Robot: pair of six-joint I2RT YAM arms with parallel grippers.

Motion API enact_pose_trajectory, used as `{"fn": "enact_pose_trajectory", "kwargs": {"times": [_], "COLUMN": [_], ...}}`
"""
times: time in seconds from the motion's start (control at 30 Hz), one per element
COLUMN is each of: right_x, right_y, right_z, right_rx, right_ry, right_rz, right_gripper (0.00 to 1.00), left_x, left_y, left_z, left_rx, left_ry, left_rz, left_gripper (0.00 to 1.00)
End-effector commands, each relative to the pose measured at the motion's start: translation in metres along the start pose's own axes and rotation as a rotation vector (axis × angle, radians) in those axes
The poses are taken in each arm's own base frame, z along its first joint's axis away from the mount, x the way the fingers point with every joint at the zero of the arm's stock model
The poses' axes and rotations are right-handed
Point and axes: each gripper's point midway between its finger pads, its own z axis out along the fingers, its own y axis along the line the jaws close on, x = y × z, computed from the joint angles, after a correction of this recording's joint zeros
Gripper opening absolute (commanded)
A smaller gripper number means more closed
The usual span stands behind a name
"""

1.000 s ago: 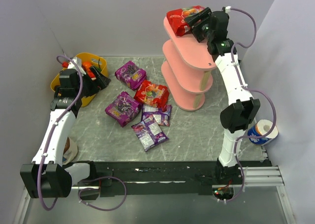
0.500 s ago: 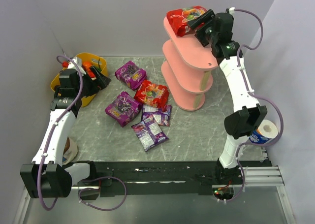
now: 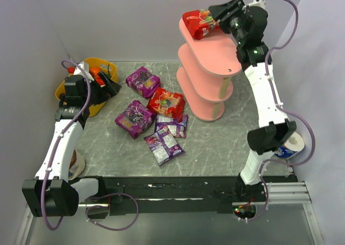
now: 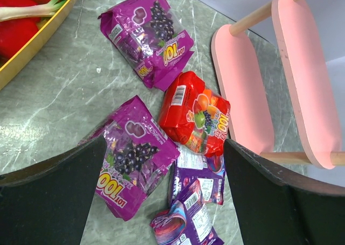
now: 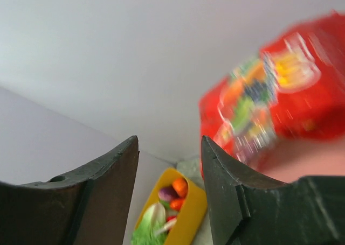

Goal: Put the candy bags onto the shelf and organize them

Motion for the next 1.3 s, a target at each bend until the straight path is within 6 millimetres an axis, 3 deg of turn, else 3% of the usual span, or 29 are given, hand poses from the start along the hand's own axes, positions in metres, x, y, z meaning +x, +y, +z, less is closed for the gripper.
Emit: {"fn": "enact_pose_trajectory", "kwargs": {"times": [0.0, 0.2, 0.37, 0.47, 0.63, 0.83, 0.97, 1.27], "right_x": [0.0, 0.026, 0.051, 0.052, 0.036, 0.012, 0.013, 0.056], "right_y": [0.003, -0.039, -0.078, -0.078, -0.055, 0.007, 0.034, 0.019], "right_z": [0.038, 0.063, 0.059, 0.054, 0.051, 0.041, 0.035, 0.043], "right_rx": [-0.08, 0.014, 0.147, 0.161, 0.095, -0.14, -0.276, -0.272], "right_ry": [-0.031, 0.005, 0.064, 0.065, 0.04, 0.006, 0.025, 0.163], "right_rz": [-0.018, -0.006, 0.028, 0.037, 0.028, -0.035, -0.091, -0.089], "right_gripper": [0.57, 0.59, 0.56, 0.56, 0.56, 0.56, 0.57, 0.57], "left_x": [-0.02, -0.018, -0.015, -0.014, -0.014, -0.014, -0.014, -0.012], "left_y": [-0.02, -0.019, -0.015, -0.015, -0.014, -0.014, -0.015, -0.012], "left_z": [-0.009, -0.008, -0.007, -0.008, -0.009, -0.011, -0.01, -0.009], "left_rx": [0.064, 0.062, 0.053, 0.053, 0.05, 0.048, 0.052, 0.047], "left_ry": [-0.064, -0.061, -0.057, -0.059, -0.061, -0.067, -0.066, -0.062], "left_rz": [0.023, 0.015, 0.006, 0.004, 0.005, 0.009, 0.01, 0.008], "left_gripper": [0.96, 0.96, 0.96, 0.96, 0.96, 0.96, 0.96, 0.96]}}
